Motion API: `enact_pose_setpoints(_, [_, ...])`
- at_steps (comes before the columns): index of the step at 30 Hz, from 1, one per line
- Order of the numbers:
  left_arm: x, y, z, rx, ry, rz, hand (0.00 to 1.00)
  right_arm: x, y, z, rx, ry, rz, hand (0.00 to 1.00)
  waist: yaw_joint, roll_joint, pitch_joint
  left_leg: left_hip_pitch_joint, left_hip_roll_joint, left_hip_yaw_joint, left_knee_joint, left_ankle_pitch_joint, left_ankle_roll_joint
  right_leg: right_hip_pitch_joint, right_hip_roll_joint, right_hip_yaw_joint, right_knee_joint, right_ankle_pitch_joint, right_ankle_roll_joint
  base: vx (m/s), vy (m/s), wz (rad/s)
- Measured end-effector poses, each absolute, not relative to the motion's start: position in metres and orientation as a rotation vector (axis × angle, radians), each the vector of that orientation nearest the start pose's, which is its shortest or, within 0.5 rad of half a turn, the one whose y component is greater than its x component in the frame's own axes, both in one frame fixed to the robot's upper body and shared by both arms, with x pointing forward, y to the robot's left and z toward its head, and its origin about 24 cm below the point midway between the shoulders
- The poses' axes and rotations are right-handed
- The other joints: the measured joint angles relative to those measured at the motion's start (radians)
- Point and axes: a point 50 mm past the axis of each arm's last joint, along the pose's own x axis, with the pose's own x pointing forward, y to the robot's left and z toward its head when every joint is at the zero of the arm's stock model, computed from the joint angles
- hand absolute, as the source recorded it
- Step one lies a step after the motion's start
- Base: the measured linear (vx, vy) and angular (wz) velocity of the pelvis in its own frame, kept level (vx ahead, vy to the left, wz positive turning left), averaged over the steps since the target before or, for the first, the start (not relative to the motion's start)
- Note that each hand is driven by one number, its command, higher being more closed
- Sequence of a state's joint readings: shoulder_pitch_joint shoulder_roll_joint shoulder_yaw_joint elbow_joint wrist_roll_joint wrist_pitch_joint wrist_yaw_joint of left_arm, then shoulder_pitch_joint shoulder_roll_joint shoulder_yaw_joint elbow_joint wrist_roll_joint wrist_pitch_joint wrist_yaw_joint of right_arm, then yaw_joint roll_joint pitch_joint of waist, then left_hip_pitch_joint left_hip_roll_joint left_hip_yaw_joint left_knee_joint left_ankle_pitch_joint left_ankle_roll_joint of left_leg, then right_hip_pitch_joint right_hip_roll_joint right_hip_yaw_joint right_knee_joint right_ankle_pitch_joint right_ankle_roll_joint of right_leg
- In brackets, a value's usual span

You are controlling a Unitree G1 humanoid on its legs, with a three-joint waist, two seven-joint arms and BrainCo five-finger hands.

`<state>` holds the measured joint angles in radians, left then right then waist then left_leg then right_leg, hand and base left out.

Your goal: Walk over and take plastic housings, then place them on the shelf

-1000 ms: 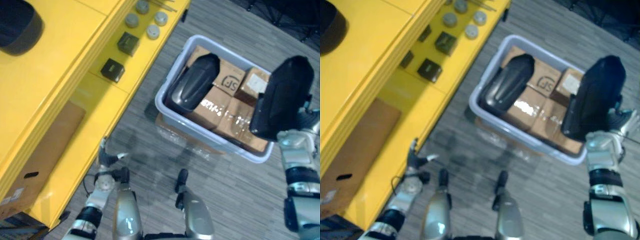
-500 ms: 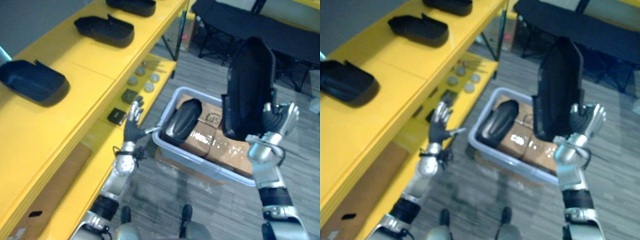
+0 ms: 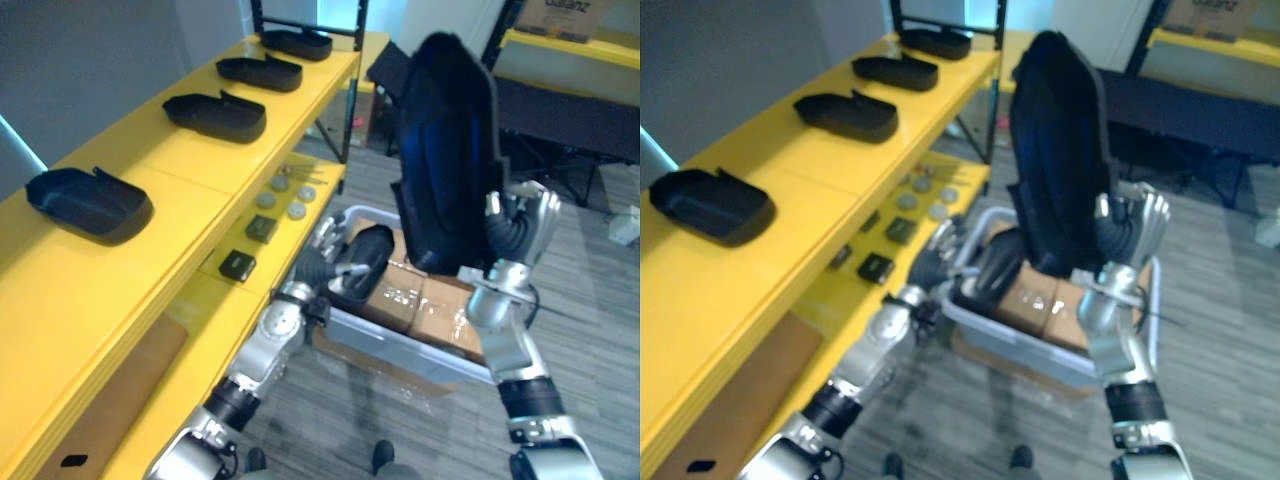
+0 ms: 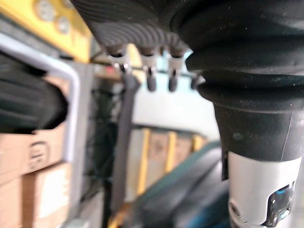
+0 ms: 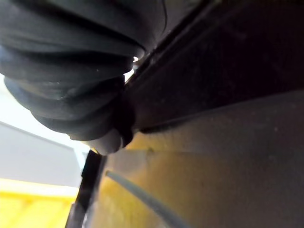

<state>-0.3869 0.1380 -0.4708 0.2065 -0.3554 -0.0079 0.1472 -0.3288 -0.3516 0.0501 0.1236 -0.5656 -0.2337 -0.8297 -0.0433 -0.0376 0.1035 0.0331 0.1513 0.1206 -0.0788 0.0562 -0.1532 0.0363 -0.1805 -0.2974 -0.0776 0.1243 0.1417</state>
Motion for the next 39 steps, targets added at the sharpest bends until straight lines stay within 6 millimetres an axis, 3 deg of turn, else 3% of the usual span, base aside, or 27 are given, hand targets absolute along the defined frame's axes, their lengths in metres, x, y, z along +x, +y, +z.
enact_pose_setpoints(14, [0.299, 0.048, 0.052, -0.09, 0.094, -0.351, 0.0, 0.283, -0.153, 0.144, -0.575, -0.836, -0.487, 1.0, 0.001, -0.005, -0.014, -0.001, -0.008, -0.006, 0.0, 0.003, 0.003, 0.003, -0.007, -0.003, 0.0, 0.003, 0.003, 0.0, 0.0, 0.0])
enact_pose_setpoints(17, [0.299, 0.048, 0.051, -0.184, 0.126, -0.35, 0.0, 0.28, -0.146, 0.133, -0.564, -0.8, -0.454, 1.0, 0.002, -0.006, -0.015, -0.001, -0.009, -0.006, 0.0, 0.003, 0.003, 0.003, -0.008, -0.004, 0.0, 0.003, 0.003, 0.0, 0.0, 0.0])
enact_pose_setpoints(26, [0.301, 0.033, 0.057, -0.738, 0.195, -0.52, 0.0, 0.276, -0.138, 0.099, -0.594, -0.676, -0.38, 1.0, -0.001, -0.006, -0.024, -0.001, -0.01, -0.006, 0.0, 0.003, 0.004, 0.003, -0.009, -0.004, 0.0, 0.003, 0.003, 0.0, 0.0, 0.0])
enact_pose_setpoints(34, [0.304, 0.041, 0.059, -0.808, 0.151, -0.513, 0.0, 0.271, -0.138, 0.092, -0.578, -0.66, -0.369, 1.0, -0.001, -0.011, -0.045, -0.001, -0.011, -0.007, 0.0, 0.004, 0.004, 0.003, -0.01, -0.005, -0.001, 0.003, 0.004, 0.0, 0.0, 0.0])
enact_pose_setpoints(35, [0.304, 0.04, 0.059, -0.787, 0.15, -0.509, 1.0, 0.271, -0.138, 0.091, -0.576, -0.658, -0.367, 1.0, -0.001, -0.012, -0.045, -0.001, -0.011, -0.008, 0.0, 0.004, 0.005, 0.004, -0.01, -0.005, -0.001, 0.003, 0.004, 0.0, 0.0, 0.0])
enact_pose_setpoints(39, [0.304, 0.039, 0.06, -0.693, 0.141, -0.5, 1.0, 0.269, -0.136, 0.088, -0.564, -0.653, -0.357, 1.0, -0.001, -0.012, -0.045, 0.0, -0.012, -0.011, 0.0, 0.006, 0.005, 0.006, -0.011, -0.008, -0.001, 0.003, 0.004, 0.0, 0.0, 0.0])
